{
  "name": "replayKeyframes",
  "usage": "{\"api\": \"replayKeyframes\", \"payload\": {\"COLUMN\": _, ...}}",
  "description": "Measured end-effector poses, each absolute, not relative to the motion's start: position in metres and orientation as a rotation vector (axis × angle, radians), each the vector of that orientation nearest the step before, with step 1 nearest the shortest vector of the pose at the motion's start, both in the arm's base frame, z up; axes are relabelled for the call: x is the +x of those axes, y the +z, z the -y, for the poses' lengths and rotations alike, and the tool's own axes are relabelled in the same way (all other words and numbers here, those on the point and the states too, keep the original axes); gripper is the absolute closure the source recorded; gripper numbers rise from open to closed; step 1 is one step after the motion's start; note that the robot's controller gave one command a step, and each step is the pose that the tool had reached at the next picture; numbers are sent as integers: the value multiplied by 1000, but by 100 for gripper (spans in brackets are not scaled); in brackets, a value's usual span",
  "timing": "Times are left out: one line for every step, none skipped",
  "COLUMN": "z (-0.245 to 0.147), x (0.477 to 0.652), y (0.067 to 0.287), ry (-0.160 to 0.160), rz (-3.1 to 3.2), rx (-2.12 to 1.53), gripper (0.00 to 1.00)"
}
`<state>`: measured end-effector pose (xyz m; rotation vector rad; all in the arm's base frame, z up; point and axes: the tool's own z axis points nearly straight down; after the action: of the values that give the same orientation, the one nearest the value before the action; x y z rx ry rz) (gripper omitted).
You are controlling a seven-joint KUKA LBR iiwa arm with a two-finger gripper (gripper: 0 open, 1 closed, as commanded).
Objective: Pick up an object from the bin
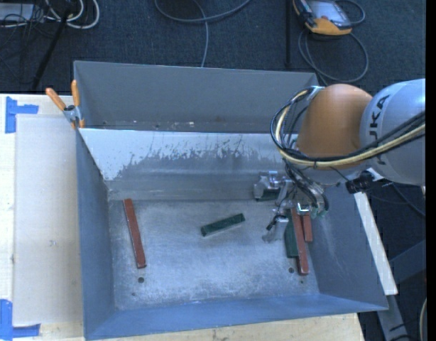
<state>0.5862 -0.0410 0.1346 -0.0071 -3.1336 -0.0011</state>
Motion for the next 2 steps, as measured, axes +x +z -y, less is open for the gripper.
{"api": "replayKeyframes", "payload": {"z": -19, "x": 596, "y": 68, "ry": -4, "rz": 3126, "rx": 260, "gripper": 0}}
{"api": "replayKeyframes", "payload": {"z": -17, "x": 597, "y": 70, "ry": -1, "rz": 3130, "rx": 259, "gripper": 100}}
